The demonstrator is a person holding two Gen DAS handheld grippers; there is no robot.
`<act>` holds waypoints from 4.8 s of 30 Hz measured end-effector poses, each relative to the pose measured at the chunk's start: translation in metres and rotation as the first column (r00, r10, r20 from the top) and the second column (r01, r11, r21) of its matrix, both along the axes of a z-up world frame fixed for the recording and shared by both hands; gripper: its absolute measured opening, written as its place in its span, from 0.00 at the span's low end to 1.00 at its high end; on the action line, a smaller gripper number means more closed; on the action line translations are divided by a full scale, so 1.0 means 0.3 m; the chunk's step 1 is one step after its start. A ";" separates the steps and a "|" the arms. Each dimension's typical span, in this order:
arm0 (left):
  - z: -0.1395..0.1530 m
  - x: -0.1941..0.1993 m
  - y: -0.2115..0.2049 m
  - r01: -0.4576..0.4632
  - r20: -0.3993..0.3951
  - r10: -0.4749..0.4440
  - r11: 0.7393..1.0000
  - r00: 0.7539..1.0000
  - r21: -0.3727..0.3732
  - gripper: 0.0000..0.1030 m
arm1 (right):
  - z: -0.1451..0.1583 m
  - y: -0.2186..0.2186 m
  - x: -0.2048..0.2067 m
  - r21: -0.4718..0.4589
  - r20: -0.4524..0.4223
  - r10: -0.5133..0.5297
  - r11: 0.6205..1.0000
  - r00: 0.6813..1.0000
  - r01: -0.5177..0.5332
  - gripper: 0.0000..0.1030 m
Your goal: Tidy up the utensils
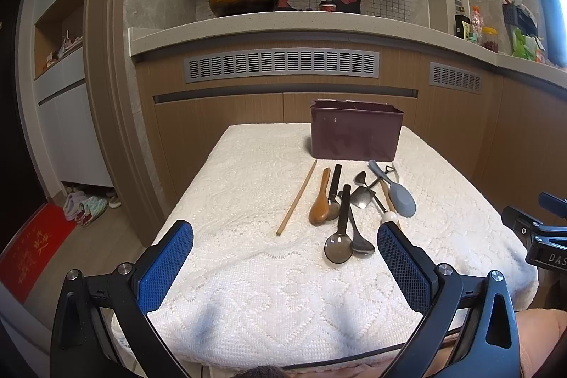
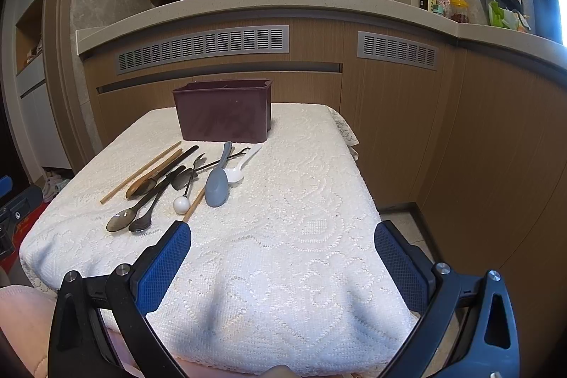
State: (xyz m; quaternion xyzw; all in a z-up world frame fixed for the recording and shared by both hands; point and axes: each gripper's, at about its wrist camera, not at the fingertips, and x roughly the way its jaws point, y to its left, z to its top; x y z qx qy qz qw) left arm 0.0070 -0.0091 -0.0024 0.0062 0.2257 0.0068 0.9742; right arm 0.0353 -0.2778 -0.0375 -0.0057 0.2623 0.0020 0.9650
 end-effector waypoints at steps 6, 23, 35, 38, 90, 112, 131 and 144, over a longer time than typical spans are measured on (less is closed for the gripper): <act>-0.002 0.001 0.005 0.000 -0.001 0.000 1.000 1.000 -0.001 1.00 | -0.011 0.002 0.004 0.005 -0.007 0.000 1.000 1.000 0.000 1.00; 0.000 0.002 0.006 0.001 -0.002 -0.001 1.000 1.000 -0.001 1.00 | -0.009 -0.001 0.007 0.006 -0.010 0.001 1.000 1.000 -0.001 1.00; 0.001 0.002 0.006 0.001 -0.003 -0.001 1.000 1.000 -0.001 1.00 | -0.009 0.000 0.009 0.006 -0.011 0.000 1.000 1.000 0.000 1.00; 0.001 0.002 0.007 0.000 -0.003 0.000 1.000 1.000 0.000 1.00 | -0.009 -0.001 0.009 0.006 -0.011 0.001 1.000 1.000 -0.001 1.00; -0.081 0.469 0.123 0.097 -0.209 -0.110 0.993 0.972 -0.071 1.00 | -0.104 0.218 0.457 -0.067 -0.270 0.284 0.948 0.920 -0.312 0.64; -0.121 0.455 0.115 0.140 -0.287 -0.192 0.972 0.938 -0.190 0.65 | -0.044 0.347 0.424 -0.126 -0.233 0.373 0.904 0.898 -0.408 0.20; -0.243 0.603 0.003 0.081 -0.472 -0.207 0.958 0.857 -0.273 0.33 | 0.121 0.141 0.428 0.044 -0.085 0.278 0.960 0.957 -0.276 0.20; -0.130 0.604 0.031 0.145 -0.339 -0.209 0.968 0.917 -0.204 0.28 | 0.130 0.149 0.425 0.025 -0.071 0.266 0.964 0.961 -0.264 0.20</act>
